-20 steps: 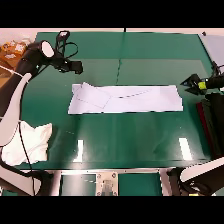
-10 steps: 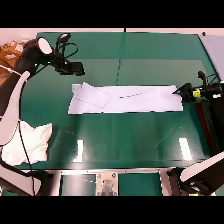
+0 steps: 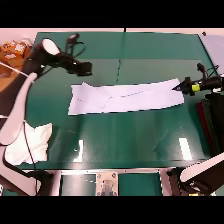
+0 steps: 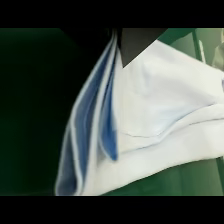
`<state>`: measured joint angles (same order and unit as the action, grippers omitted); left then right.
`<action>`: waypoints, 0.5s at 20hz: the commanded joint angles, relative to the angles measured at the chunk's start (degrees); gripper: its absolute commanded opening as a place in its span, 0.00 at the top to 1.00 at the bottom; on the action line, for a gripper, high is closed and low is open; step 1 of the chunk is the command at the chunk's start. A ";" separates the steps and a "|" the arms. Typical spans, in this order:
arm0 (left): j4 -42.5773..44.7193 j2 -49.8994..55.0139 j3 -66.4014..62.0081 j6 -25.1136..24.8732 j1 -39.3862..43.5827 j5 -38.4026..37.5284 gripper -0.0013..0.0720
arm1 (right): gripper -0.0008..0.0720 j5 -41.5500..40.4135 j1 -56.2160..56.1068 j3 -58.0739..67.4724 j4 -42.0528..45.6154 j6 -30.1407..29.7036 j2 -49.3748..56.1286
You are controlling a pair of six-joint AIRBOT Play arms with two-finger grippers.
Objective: Fold the shirts.
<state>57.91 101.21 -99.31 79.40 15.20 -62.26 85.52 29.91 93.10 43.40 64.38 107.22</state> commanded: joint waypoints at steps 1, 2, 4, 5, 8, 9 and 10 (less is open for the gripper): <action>-3.41 5.64 0.07 -0.42 9.40 5.95 0.94 | 0.97 7.08 -1.20 0.42 -3.91 1.64 -9.18; -5.14 8.11 -0.02 -0.50 12.76 8.98 0.94 | 0.97 8.22 -2.03 0.42 -5.38 2.36 -12.26; -10.78 12.92 -0.68 -2.58 18.93 15.30 0.94 | 0.97 8.66 -4.15 0.44 -9.03 3.15 -18.47; -13.40 15.19 -1.64 -3.23 21.38 17.44 0.94 | 0.97 8.63 -5.22 0.44 -10.64 3.61 -21.05; -17.38 20.44 -5.20 -3.19 25.38 18.47 0.94 | 0.97 8.63 -7.85 0.46 -11.91 5.75 -26.29; -18.34 21.42 -5.79 -3.17 25.75 17.90 0.94 | 0.97 8.61 -8.26 0.46 -11.91 5.79 -27.23; -19.43 21.79 -5.88 -3.17 25.83 17.29 0.94 | 0.97 8.63 -8.39 0.46 -11.91 6.23 -27.56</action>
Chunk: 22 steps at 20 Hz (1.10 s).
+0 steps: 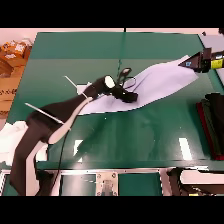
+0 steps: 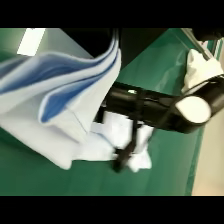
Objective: Fold the shirts.
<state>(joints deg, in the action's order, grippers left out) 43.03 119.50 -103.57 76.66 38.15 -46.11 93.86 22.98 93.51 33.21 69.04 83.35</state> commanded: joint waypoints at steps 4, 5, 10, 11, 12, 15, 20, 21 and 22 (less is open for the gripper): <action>-4.52 3.41 -3.28 -0.50 0.96 -6.29 0.94 | 0.97 0.26 -1.49 -1.18 -1.64 2.54 -3.67; -4.09 2.86 -4.28 -0.70 -0.26 -9.33 0.94 | 0.97 0.24 -1.46 -1.60 -1.64 2.54 -3.67; 13.16 -2.36 -14.84 5.68 -10.16 -28.06 0.94 | 0.97 -1.62 -3.67 -1.79 -1.75 2.56 -3.67; 18.25 -4.09 -15.98 7.37 -12.35 -30.80 0.94 | 0.97 -2.91 -5.53 -1.81 -1.75 2.58 -3.65; 23.04 -6.27 -15.85 8.57 -14.73 -32.70 0.94 | 0.97 -4.61 -8.13 -1.81 -1.75 2.58 -3.65; 33.20 -10.69 -15.85 12.57 -21.35 -39.04 0.94 | 0.97 -13.42 -18.21 -2.86 -1.70 2.56 -3.45; 34.36 -12.83 -15.67 13.31 -30.14 -46.64 0.94 | 0.97 -35.01 -39.15 -9.09 -1.64 2.54 3.87; 34.38 -12.83 -15.67 13.25 -31.23 -47.93 0.94 | 0.97 -39.67 -43.43 -10.10 -1.68 2.54 6.73; 34.45 -12.83 -15.67 12.79 -32.11 -48.98 0.94 | 0.97 -44.72 -48.06 -10.45 -1.70 2.49 10.36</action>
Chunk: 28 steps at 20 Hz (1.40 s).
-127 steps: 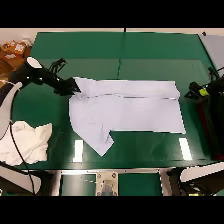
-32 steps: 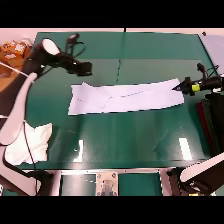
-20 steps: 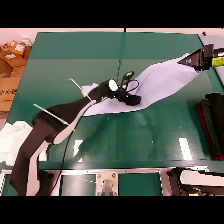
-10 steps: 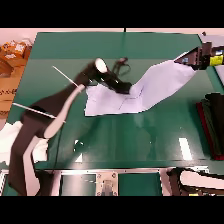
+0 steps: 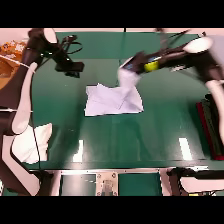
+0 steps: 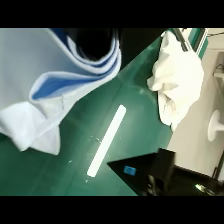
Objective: Fold the shirts.
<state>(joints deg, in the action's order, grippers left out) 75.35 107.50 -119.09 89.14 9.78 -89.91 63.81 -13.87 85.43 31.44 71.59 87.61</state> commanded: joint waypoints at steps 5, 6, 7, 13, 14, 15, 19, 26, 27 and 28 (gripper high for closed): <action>3.19 -0.83 -0.15 -1.14 -5.31 -5.68 0.94 | 0.22 -27.28 -23.76 2.36 -2.47 -0.17 20.68; 3.43 -0.85 -0.15 -1.14 -5.31 -5.81 0.94 | 0.22 -25.11 -22.23 3.52 -2.29 -0.20 20.50; 3.67 -0.85 -0.15 -1.14 -5.31 -5.84 0.94 | 0.24 -21.62 -19.78 4.74 -2.27 -0.17 19.85; 3.89 -0.85 -0.15 -1.11 -5.31 -5.09 0.94 | 0.97 -3.08 5.09 5.99 -0.17 1.99 13.90; 3.89 -0.85 -0.15 -1.11 -5.31 -5.09 0.94 | 0.97 -1.05 9.33 4.96 2.84 2.62 12.72; 3.96 -0.85 -0.15 -1.11 -5.31 -5.09 0.94 | 0.97 0.42 12.90 3.28 6.01 3.04 11.54; 3.98 -0.85 -0.15 -1.09 -5.31 -3.93 0.94 | 0.42 4.13 22.38 -6.93 12.61 -0.04 9.81; 3.91 -0.85 -0.13 -0.85 -5.31 -2.60 0.94 | 0.22 2.97 15.76 -13.84 6.93 -7.30 15.69; 3.93 -0.85 -0.13 -0.85 -5.31 -2.64 0.94 | 0.22 2.21 13.77 -13.77 4.20 -8.94 16.09; 3.91 -0.85 -0.13 -0.85 -5.31 -2.73 0.94 | 0.22 0.87 11.56 -13.62 1.77 -9.70 16.20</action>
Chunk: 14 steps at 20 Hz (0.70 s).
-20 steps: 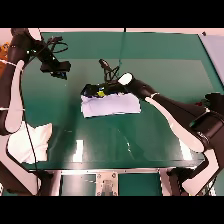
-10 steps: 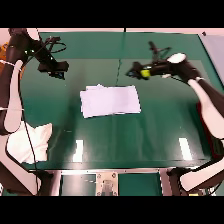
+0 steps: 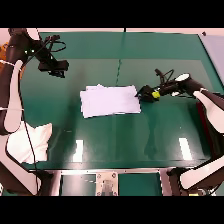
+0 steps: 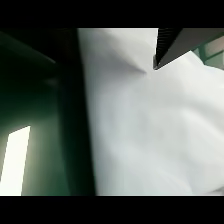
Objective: Fold the shirts.
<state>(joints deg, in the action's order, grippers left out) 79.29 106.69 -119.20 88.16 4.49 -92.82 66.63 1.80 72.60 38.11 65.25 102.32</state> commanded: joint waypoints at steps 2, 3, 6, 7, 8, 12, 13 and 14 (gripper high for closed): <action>-0.02 -0.04 -0.02 0.35 -0.02 0.20 0.94 | 0.23 -3.56 -8.17 0.57 -6.88 -3.39 1.49; 0.00 -0.04 -0.02 0.35 -0.02 0.24 0.94 | 0.25 -3.82 -9.92 1.46 -7.32 -3.37 1.49; 0.00 -0.04 -0.02 1.22 -0.02 0.22 0.94 | 0.97 -3.82 -13.53 5.20 -8.22 -2.43 1.49; 0.00 -0.04 -0.02 1.79 -0.02 0.22 0.94 | 0.97 -3.78 -13.88 6.88 -8.22 -1.49 1.46; 0.00 -0.04 -0.02 1.86 -0.02 0.17 0.94 | 0.97 -3.63 -13.84 8.66 -8.22 -0.57 1.29; 0.00 -0.04 -0.02 1.84 -0.02 -1.20 0.94 | 0.97 -2.60 -8.72 16.90 -7.74 3.58 -3.37; 0.00 -0.04 -0.02 1.84 -0.02 -1.49 0.94 | 0.97 -2.23 -6.12 19.08 -7.19 5.22 -5.46; 0.00 -0.04 -0.02 1.84 -0.02 -1.66 0.94 | 0.97 -1.75 -3.23 20.96 -6.99 6.64 -7.48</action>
<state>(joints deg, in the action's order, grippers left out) 79.29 106.69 -119.20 89.91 4.49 -93.54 64.07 -6.15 88.33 30.61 67.90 98.80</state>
